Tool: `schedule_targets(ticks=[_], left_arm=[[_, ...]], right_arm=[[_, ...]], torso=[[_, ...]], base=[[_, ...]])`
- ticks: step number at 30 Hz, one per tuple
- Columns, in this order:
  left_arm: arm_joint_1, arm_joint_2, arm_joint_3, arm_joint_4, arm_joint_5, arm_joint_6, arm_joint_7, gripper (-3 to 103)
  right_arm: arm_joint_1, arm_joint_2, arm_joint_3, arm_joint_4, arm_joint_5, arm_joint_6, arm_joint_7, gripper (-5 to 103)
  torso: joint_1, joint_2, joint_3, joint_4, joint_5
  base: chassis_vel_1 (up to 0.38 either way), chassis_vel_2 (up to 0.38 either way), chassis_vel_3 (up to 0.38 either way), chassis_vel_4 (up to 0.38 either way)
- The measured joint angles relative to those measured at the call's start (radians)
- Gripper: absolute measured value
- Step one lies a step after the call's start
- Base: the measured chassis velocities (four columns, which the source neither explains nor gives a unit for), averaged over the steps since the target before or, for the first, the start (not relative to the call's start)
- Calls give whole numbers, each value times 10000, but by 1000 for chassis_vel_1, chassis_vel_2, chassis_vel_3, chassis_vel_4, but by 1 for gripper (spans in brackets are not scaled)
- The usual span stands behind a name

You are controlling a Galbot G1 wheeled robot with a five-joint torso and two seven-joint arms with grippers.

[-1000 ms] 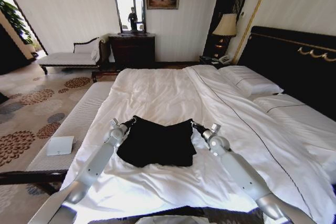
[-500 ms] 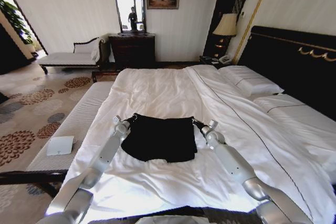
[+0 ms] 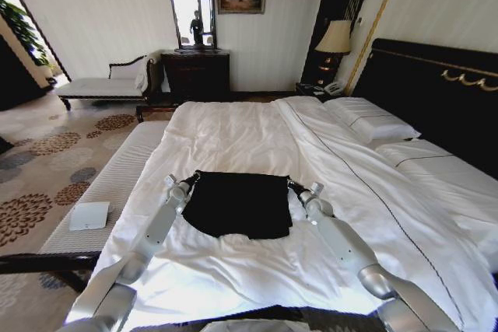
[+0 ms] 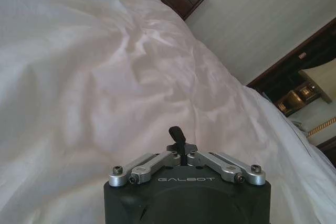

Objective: Fold the clothes on the bed.

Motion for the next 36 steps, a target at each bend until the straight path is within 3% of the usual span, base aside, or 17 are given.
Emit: schedule_targets(ticks=[9, 13, 17, 22, 29, 36], left_arm=[[209, 294, 124, -451, 121, -286, 299, 1], [873, 510, 29, -1068, 566, -694, 816, 1], [1474, 691, 41, -1568, 1150, -1018, 982, 1], [2250, 985, -206, -2446, 1243, -1206, 1005, 1], [3332, 1285, -639, -3706, 1218, -1325, 961, 1], [5141, 1741, -1227, -5257, 1356, -1523, 932, 1]], right_arm=[[-447, -156, 47, 565, -1061, 872, -120, 1], [-1082, 114, 182, 750, -2701, 1957, -236, 1], [-1773, 253, 407, 1104, -3658, 2487, -251, 1], [-2798, 20, 755, 1900, -4630, 3044, -247, 1], [-3471, -134, 1115, 2553, -4896, 3230, -244, 1], [-4826, -355, 1480, 3677, -5493, 3401, -224, 1]], torso=[[0, 1, 0, -1, 0], [1, 1, 0, 0, 1], [0, 1, 0, 4, 0], [-1, 1, -1, -3, -1], [1, 1, -1, 0, -2], [-1, 2, -2, -2, -1]], base=[[0, 0, 0, 0], [0, 0, 0, 0], [0, 0, 0, 0], [0, 0, 0, 0], [0, 0, 0, 0], [0, 0, 0, 0]])
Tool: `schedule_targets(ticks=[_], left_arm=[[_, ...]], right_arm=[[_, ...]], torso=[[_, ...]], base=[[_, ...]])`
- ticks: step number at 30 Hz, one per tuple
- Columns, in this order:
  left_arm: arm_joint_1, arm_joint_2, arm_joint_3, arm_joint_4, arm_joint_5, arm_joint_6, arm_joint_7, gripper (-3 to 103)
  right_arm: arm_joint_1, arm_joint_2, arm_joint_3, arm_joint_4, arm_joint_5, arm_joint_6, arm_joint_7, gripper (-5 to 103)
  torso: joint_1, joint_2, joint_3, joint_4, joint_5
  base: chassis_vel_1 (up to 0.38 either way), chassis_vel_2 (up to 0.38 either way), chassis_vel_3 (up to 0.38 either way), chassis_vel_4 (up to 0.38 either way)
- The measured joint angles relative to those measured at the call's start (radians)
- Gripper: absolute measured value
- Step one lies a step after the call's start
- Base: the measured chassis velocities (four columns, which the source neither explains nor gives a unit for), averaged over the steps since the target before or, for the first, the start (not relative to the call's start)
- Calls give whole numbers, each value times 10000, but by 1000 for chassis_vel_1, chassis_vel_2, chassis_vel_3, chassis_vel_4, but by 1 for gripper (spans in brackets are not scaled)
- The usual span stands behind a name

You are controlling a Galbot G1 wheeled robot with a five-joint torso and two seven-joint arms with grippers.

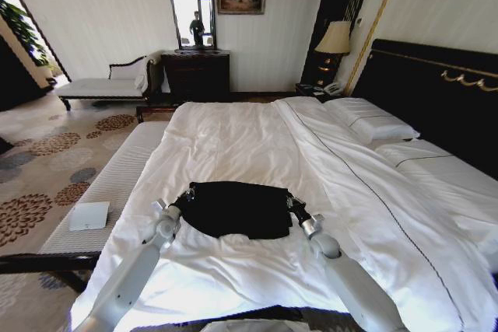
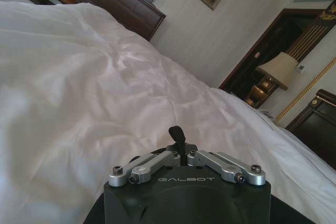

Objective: Fold the clothes on the bed.

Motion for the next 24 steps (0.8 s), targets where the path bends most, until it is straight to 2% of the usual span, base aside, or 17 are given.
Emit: schedule_targets(ticks=[9, 16, 19, 24], left_arm=[[637, 530, -250, -537, 91, -123, 1, 1], [1091, 527, -249, -835, 737, -337, -11, 1], [1374, 453, -251, -938, 1023, -450, -6, 1], [1655, 533, -302, -1243, 1078, -514, -6, 1]], right_arm=[[-1123, 195, 395, 575, -953, 460, 10, 1], [-1780, 346, 671, 887, -1513, 838, 46, 1], [-2064, 667, 702, 780, -1914, 1115, 56, 1], [-2317, 858, 756, 1020, -1944, 1139, 100, 1]], torso=[[0, -1, 1, 0, 2], [3, -1, 3, 1, 0], [1, -1, 2, 2, 1], [2, -2, 3, 2, 1]], base=[[0, 0, 0, 0], [0, 0, 0, 0], [0, 0, 0, 0], [0, 0, 0, 0]])
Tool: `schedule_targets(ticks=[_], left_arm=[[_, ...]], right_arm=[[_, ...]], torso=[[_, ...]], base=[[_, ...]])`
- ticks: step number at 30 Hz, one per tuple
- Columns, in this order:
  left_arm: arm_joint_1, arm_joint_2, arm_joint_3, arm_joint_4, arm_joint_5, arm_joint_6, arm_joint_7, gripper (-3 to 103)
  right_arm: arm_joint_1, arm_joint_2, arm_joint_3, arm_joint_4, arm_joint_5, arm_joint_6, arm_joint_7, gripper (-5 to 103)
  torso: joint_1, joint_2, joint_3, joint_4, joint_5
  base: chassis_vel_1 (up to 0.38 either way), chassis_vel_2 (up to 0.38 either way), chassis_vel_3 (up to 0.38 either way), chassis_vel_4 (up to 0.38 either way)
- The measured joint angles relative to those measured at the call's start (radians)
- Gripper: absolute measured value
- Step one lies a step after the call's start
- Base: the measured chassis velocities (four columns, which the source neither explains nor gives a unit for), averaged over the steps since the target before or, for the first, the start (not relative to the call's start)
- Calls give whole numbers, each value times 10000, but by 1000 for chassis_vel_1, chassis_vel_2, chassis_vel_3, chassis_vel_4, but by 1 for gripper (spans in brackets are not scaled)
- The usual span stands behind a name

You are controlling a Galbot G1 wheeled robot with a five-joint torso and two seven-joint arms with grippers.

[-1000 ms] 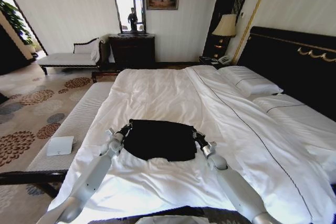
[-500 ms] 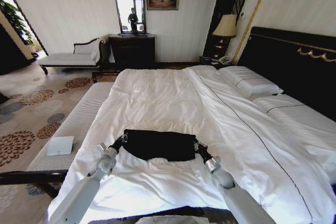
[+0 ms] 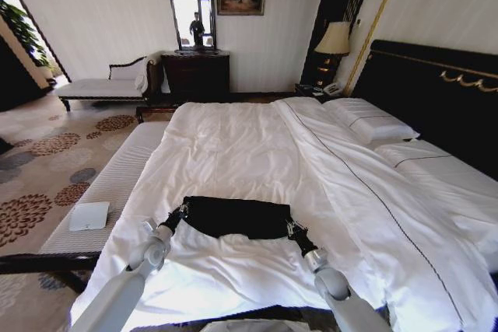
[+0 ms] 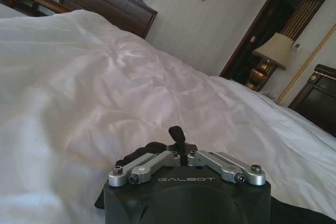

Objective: Fold the clothes on the bed.

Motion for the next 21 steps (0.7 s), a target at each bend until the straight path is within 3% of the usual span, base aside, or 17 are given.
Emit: schedule_targets(ticks=[21], left_arm=[[887, 513, -311, -459, 503, -357, 219, 1]], right_arm=[[-945, -119, 357, 799, 179, 415, 202, 1]], torso=[[0, 0, 0, -1, 2]], base=[[0, 0, 0, 0]])
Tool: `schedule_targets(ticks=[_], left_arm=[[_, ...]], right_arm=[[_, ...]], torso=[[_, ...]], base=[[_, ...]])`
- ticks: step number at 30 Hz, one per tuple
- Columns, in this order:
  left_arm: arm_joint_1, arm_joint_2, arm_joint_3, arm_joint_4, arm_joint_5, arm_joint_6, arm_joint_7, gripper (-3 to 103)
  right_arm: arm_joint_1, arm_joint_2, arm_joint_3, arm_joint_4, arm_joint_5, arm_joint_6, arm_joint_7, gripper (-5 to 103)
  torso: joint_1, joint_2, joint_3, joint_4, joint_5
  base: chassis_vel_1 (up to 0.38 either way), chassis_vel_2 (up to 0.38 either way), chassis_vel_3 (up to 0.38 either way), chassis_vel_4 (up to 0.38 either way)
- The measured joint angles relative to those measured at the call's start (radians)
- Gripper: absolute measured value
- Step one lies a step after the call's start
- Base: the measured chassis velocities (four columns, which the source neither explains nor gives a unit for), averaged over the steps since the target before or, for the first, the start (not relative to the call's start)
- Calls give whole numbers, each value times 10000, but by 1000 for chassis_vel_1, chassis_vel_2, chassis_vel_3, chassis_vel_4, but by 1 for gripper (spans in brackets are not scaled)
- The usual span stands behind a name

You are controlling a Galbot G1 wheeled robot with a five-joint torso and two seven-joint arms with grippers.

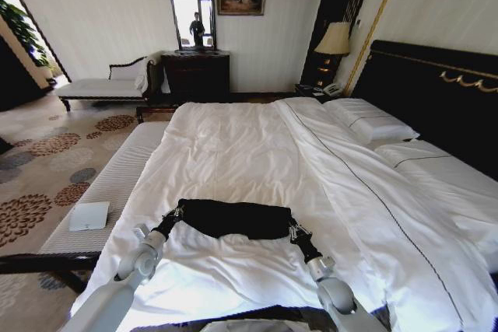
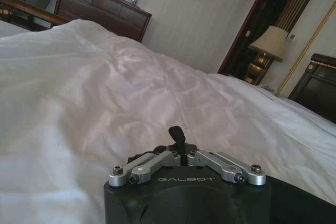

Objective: Fold the clothes on the bed.

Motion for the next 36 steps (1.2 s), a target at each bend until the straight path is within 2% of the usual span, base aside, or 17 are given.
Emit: schedule_targets(ticks=[6, 8, 11, 13, 17, 18, 19, 22, 23, 24, 26, 29, 30, 32, 33, 35, 36], left_arm=[[387, 22, 23, -86, 407, -13, -189, -1], [742, 213, -148, -412, 447, 117, -317, 10], [1087, 395, -394, -688, 501, 133, -293, 15], [1724, 726, -936, -1125, 555, 81, -140, 26], [2474, 1051, -1702, -1529, 552, -172, 92, 36], [2728, 1141, -2004, -1683, 430, -216, 158, 42], [2728, 1141, -2004, -1683, 430, -216, 158, 42], [2820, 1111, -2369, -1875, 99, -171, 87, 58], [2690, 1046, -2318, -1905, 70, -105, 5, 58], [2518, 984, -2189, -1947, 76, -28, -80, 64], [2299, 923, -1990, -2008, 120, 83, -165, 70], [1154, 874, -841, -2123, 416, 607, -498, 85], [808, 892, -514, -2083, 454, 689, -581, 85], [258, 911, -28, -1964, 487, 770, -680, 90], [-179, 918, 360, -1823, 493, 830, -771, 96], [-1224, 934, 1398, -1304, 517, 993, -901, 100], [-1224, 934, 1398, -1304, 517, 993, -901, 100]], right_arm=[[-157, 15, -25, -202, -88, 341, -42, 1], [-354, -50, 14, -109, -89, 541, -167, 5], [-587, -114, 90, 93, -140, 629, -210, 11], [-1126, -210, 258, 460, -269, 839, -227, 27], [-1933, -418, 558, 909, -388, 1161, -229, 32], [-2204, -542, 699, 1082, -390, 1240, -230, 43], [-2204, -542, 699, 1082, -390, 1240, -230, 43], [-2231, -913, 865, 1435, -268, 1089, -206, 54], [-2054, -998, 837, 1468, -231, 982, -178, 54], [-1803, -1098, 772, 1484, -194, 842, -118, 65], [-1449, -1214, 634, 1478, -152, 653, -59, 71], [-253, -1563, 46, 1138, -25, 151, -13, 76], [81, -1637, -145, 945, 9, 42, -12, 86], [440, -1706, -394, 690, 38, -41, -12, 86], [730, -1747, -609, 469, 49, -95, -14, 96], [1510, -1813, -1263, -81, 91, -237, -16, 96], [1510, -1813, -1263, -81, 91, -237, -16, 96]], torso=[[-1, 0, -1, 1, -1], [0, 0, 0, 0, 0], [0, 0, 0, 2, -1], [-1, 0, -1, 1, 1], [-1, 1, -1, 1, 0], [-2, 1, -1, -2, 1], [-2, 1, -1, -2, 1], [-3, 2, -1, 0, 2], [-3, 2, -1, 0, 1], [-2, 2, -1, 2, 0], [-2, 1, 0, 3, -3], [0, -2, 2, 4, 1], [1, -2, 2, 6, 1], [0, -2, 2, 2, 1], [0, -1, 1, -3, 2], [1, -2, 3, -5, 0], [1, -2, 3, -5, 0]], base=[[0, 0, 0, 0], [0, 0, 0, 0], [0, 0, 0, 0], [0, 0, 0, 0], [0, 0, 0, 0], [0, 0, 0, 0], [0, 0, 0, 0], [0, 0, 0, 0], [0, 0, 0, 0], [0, 0, 0, 0], [0, 0, 0, 0], [0, 0, 0, 0], [0, 0, 0, 0], [0, 0, 0, 0], [0, 0, 0, 0], [0, 0, 0, 0], [0, 0, 0, 0]])
